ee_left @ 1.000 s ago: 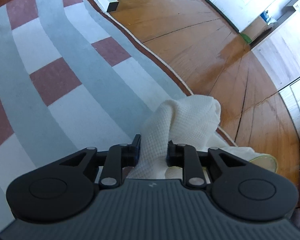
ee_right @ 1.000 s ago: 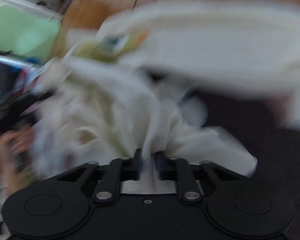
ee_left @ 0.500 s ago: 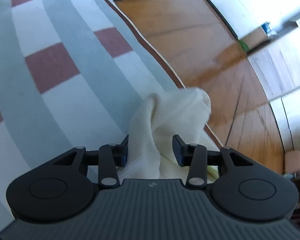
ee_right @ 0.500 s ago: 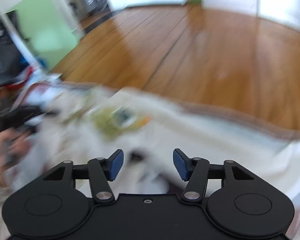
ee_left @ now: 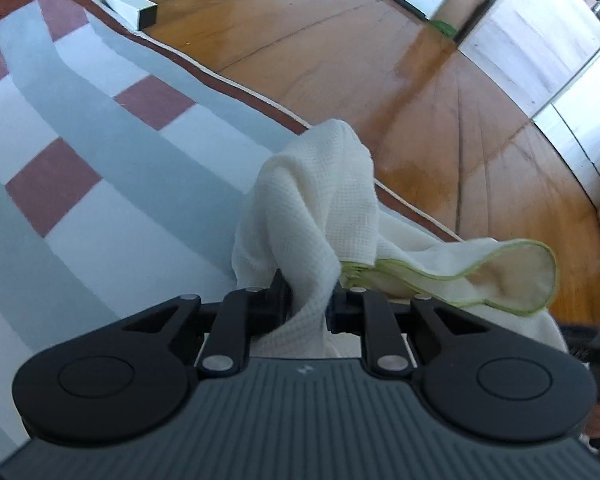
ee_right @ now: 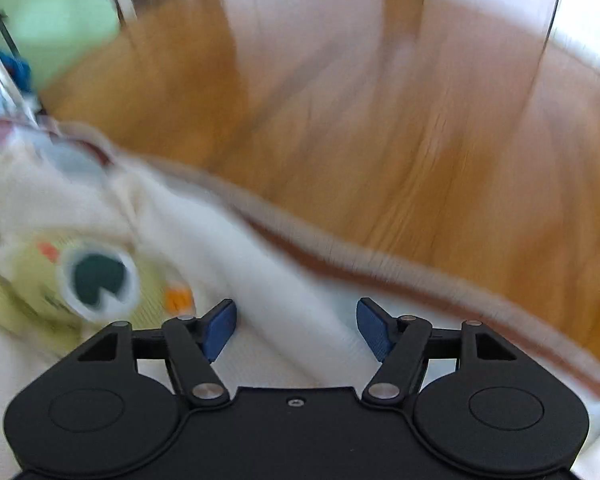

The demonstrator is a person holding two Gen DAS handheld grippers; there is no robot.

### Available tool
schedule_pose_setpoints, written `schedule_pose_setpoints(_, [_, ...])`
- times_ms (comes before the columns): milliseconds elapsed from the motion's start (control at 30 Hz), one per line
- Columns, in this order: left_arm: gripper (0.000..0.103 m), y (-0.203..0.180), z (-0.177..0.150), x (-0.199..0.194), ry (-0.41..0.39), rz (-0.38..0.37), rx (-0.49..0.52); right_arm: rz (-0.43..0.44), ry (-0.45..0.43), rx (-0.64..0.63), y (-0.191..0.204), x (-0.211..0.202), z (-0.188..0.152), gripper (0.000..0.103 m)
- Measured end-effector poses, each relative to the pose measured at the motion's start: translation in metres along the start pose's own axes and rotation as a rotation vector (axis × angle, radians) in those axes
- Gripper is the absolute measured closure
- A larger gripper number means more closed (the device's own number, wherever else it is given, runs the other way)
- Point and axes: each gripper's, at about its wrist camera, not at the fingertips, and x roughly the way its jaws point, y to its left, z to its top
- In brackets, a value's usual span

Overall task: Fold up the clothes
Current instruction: 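Lay the sleepsuit flat on the rug and open both grippers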

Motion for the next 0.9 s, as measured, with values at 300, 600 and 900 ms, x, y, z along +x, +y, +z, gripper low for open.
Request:
schedule_pose_setpoints(300, [0.097,-0.027,-0.007,-0.031,-0.188,0.196,0.214,-0.073,-0.354,-0.059,0.035,-0.104,-0.019,0.1])
schedule_pose_setpoints(600, [0.097,-0.077,-0.018,-0.116,-0.488,0.243,0.388,-0.194,-0.64,-0.051,0.03,-0.229,-0.026,0.1])
schedule_pose_setpoints(900, [0.053,-0.193,0.112,-0.103,-0.538,0.052,0.408,-0.694,-0.728,0.072,-0.047,-0.273,0.041,0.078])
